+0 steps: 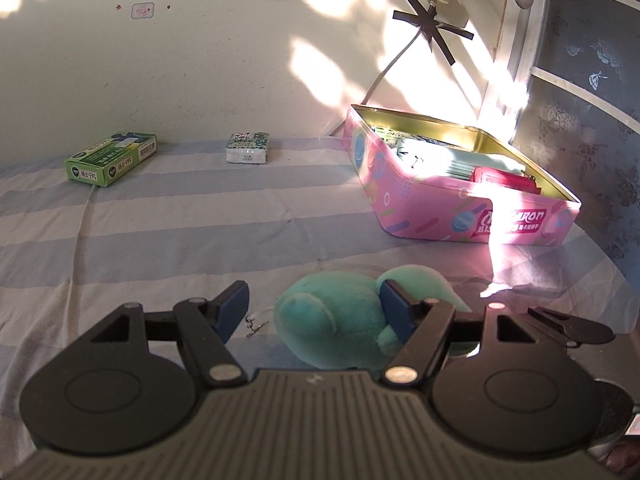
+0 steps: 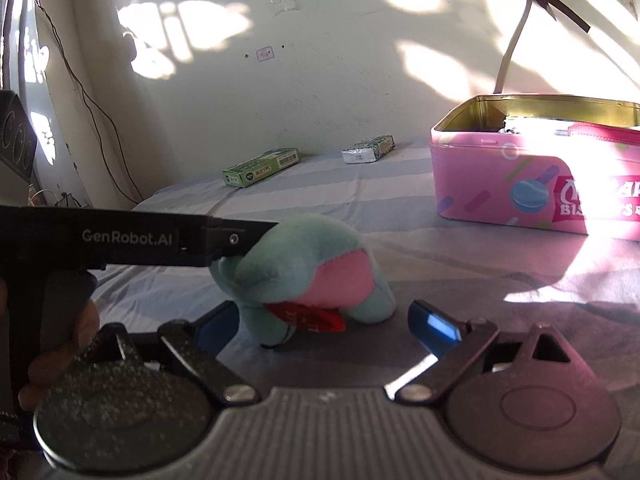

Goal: Organize objects
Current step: 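Grasp the plush toy with the left gripper while the right gripper holds it, then carry the plush toy over the pink tin with both grippers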

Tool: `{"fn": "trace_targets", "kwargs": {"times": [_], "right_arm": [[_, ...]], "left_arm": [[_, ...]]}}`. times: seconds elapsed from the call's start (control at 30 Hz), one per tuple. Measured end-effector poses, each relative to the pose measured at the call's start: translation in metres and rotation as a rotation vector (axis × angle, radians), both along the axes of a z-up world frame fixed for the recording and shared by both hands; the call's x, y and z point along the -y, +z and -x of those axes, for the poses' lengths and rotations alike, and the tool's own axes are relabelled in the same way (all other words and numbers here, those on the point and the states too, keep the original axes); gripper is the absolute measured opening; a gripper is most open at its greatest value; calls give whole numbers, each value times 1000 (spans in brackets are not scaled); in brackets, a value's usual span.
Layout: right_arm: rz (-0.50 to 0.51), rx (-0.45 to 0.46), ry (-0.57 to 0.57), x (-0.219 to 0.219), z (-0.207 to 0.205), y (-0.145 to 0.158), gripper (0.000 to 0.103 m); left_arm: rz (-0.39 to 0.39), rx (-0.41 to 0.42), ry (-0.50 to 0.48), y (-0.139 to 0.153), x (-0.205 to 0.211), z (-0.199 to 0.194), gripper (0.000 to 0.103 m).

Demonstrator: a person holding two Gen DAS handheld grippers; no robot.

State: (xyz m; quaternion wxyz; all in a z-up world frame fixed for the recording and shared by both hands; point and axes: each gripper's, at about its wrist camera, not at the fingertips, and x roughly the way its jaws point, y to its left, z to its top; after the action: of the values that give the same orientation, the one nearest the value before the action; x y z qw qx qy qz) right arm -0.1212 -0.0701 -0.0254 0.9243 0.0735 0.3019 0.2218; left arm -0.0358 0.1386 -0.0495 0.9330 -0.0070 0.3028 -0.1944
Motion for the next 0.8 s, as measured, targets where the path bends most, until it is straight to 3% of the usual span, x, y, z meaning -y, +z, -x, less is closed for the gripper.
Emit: {"fn": "trace_targets", "kwargs": {"times": [0.43,0.6,0.73,0.8], "right_arm": [[109,-25,65,-30,-29,1,99],[110,-5,60,-30,-26,1,89],[127,20,48,-31,-20,3,83],[131,24,39,-30,-16,4,80]], "left_arm": [[6,5,8,-2,-3,1,74],[5,14,12,-3,0,3,72],[2,21,-12,-1,5,5,57],[-6,23,-18,1,9,6,54]]}}
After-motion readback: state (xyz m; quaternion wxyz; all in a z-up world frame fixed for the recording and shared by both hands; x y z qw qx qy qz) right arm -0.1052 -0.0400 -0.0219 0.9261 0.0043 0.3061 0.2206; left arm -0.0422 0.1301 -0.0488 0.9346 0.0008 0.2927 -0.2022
